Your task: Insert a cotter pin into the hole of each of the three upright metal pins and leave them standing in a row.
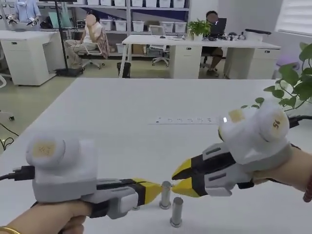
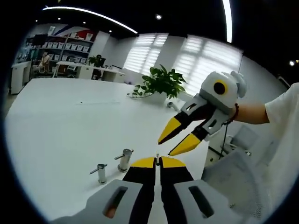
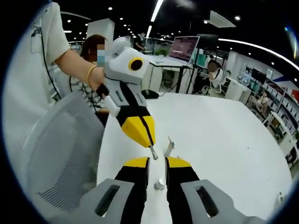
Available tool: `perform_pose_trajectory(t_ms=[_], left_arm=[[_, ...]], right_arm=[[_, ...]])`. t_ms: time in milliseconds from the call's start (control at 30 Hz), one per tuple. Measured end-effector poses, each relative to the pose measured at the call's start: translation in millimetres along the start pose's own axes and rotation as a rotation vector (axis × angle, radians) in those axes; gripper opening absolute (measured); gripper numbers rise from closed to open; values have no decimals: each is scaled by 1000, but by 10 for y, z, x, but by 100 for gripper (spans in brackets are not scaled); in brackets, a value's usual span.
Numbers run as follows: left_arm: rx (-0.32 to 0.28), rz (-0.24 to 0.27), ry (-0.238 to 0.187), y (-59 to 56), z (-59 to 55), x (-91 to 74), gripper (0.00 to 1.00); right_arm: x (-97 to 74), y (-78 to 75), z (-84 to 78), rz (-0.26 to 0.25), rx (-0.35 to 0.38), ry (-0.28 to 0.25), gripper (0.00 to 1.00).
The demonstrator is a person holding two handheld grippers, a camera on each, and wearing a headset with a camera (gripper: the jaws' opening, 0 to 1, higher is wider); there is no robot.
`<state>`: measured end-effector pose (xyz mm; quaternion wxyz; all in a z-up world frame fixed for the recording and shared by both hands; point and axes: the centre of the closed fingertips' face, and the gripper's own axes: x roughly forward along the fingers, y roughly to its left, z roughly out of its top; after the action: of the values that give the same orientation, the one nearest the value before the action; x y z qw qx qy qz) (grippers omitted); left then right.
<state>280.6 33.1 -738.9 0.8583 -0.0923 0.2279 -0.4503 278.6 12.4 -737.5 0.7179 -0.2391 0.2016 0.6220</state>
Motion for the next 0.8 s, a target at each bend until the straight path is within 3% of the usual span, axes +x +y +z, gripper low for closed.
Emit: perform_pose_trajectory(t_ms=[100, 200, 533, 800], left_arm=[[19, -31, -12, -66, 8, -2, 0], [79, -53, 3, -122, -29, 9, 0], [159, -128, 10, -268, -130, -6, 0], [207, -206, 6, -430, -160, -22, 0]], right_arm=[[-36, 48, -20, 41, 44, -17, 16], [-55, 122, -22, 85, 87, -35, 16], [-122, 313, -39, 186, 213, -96, 16], [-136, 439, -100, 232, 246, -107, 16]])
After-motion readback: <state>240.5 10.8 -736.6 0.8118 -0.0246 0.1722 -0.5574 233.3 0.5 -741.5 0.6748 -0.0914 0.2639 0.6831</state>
